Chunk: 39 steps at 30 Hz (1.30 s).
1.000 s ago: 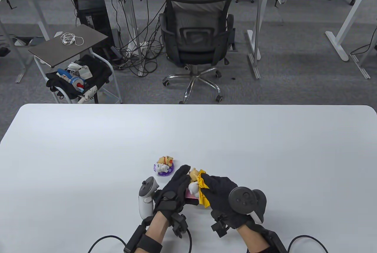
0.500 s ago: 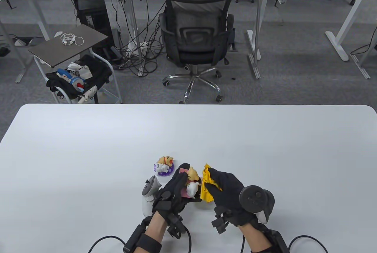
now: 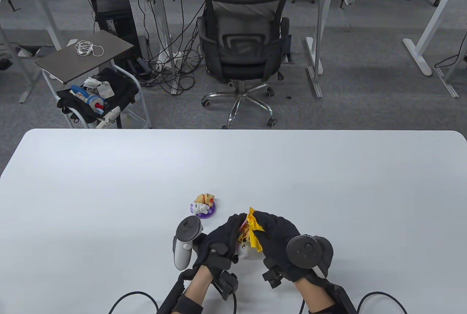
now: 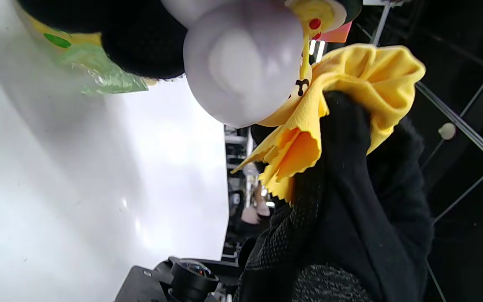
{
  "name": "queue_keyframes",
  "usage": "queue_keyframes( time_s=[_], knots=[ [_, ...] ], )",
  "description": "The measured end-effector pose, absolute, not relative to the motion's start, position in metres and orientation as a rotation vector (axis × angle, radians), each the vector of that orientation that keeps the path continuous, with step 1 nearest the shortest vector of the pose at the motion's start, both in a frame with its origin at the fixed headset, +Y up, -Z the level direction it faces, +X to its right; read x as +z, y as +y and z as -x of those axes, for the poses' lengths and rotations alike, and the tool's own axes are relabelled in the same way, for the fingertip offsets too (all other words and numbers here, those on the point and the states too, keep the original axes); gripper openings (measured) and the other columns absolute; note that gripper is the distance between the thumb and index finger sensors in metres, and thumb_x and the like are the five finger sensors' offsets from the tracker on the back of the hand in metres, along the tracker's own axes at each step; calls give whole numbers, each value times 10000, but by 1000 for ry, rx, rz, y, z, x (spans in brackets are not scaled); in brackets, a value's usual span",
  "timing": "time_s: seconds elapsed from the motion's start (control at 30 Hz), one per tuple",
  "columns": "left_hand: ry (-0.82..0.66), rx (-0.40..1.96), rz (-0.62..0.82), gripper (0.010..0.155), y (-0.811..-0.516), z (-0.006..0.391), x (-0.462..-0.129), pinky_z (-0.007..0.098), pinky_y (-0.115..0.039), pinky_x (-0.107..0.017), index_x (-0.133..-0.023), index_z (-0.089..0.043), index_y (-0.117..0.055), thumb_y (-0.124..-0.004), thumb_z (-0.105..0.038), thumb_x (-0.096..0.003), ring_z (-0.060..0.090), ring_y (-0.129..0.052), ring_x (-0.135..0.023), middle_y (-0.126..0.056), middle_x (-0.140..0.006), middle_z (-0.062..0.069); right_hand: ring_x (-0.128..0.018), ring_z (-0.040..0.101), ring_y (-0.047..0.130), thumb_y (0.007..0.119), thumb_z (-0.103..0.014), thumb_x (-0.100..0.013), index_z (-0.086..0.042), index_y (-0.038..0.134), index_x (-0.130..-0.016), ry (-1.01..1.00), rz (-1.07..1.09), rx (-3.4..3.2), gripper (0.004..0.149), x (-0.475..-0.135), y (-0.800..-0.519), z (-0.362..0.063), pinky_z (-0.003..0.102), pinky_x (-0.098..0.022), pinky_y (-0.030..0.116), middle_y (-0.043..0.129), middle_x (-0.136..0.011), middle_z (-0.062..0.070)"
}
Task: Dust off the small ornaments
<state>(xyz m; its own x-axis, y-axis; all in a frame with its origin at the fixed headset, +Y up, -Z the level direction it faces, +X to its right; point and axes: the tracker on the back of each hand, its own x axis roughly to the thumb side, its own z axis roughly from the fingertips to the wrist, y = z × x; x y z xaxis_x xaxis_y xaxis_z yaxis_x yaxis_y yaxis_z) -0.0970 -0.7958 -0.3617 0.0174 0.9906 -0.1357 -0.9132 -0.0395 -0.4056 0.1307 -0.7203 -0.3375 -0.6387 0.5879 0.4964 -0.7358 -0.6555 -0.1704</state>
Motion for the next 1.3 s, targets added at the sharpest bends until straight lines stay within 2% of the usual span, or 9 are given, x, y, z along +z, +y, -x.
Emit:
queue_keyframes(
  time_s=[0.13,0.37,0.47,0.53,0.63,0.77,1.03,1.23,1.3],
  knots=[
    [-254,1577,434,668,-795,95,-362,415,-802,-359,-1090,-323,-556,-475,-696,-542,309,-894,-547,-699,-924,229,-904,408,779,899,-344,-459,-247,830,-911,-265,-658,2210,467,-335,-721,-115,627,-653,651,750,-991,143],
    [-232,1588,441,664,-799,95,-361,398,-832,-338,-1074,-328,-600,-542,-723,-543,292,-927,-524,-743,-909,211,-746,338,903,880,-326,-463,-211,820,-912,-425,-470,2273,467,-344,-722,-140,615,-633,670,912,-803,94],
    [-217,1694,495,710,-801,95,-362,390,-794,-481,-1114,-349,-274,-499,-718,-551,268,-827,-695,-507,-1005,196,-717,351,907,893,-336,-461,-199,809,-932,-430,-479,2213,498,-342,-719,-140,614,-621,679,918,-780,112],
    [-225,1763,528,675,-804,96,-363,419,-728,-583,-1068,-401,-52,-459,-623,-577,294,-701,-810,-305,-1024,214,-717,356,882,874,-323,-468,-226,830,-919,-435,-573,2240,463,-333,-715,-126,614,-623,675,889,-797,125],
    [-223,1839,554,675,-806,97,-363,447,-684,-669,-1008,-459,63,-455,-581,-593,327,-608,-892,-166,-1011,228,-715,350,857,870,-327,-469,-246,846,-910,-444,-686,2407,449,-323,-717,-105,611,-632,666,862,-811,122],
    [-172,1925,433,683,-803,109,-365,446,-694,-716,-995,-443,61,-480,-579,-600,326,-596,-934,-165,-1009,221,-702,336,853,898,-333,-455,-274,866,-890,-461,-799,2547,439,-315,-723,-86,612,-635,663,850,-807,111],
    [-230,1867,506,682,-802,95,-362,464,-715,-705,-1017,-431,-10,-527,-573,-596,344,-640,-925,-240,-1016,227,-638,329,871,880,-307,-467,-219,857,-900,-551,-661,2479,442,-316,-714,-95,602,-617,675,860,-757,126],
    [-202,2007,467,672,-802,111,-367,467,-709,-697,-1017,-446,-18,-525,-572,-594,342,-632,-919,-227,-1025,213,-653,308,882,908,-329,-442,-279,896,-861,-433,-799,2586,422,-309,-716,-80,613,-632,668,866,-757,92],
    [-217,2008,468,662,-802,114,-368,464,-706,-667,-1037,-458,-48,-524,-579,-594,344,-636,-898,-235,-1034,207,-650,306,883,895,-336,-449,-278,885,-873,-491,-777,2507,427,-309,-715,-83,605,-627,675,868,-759,92]
  ],
)
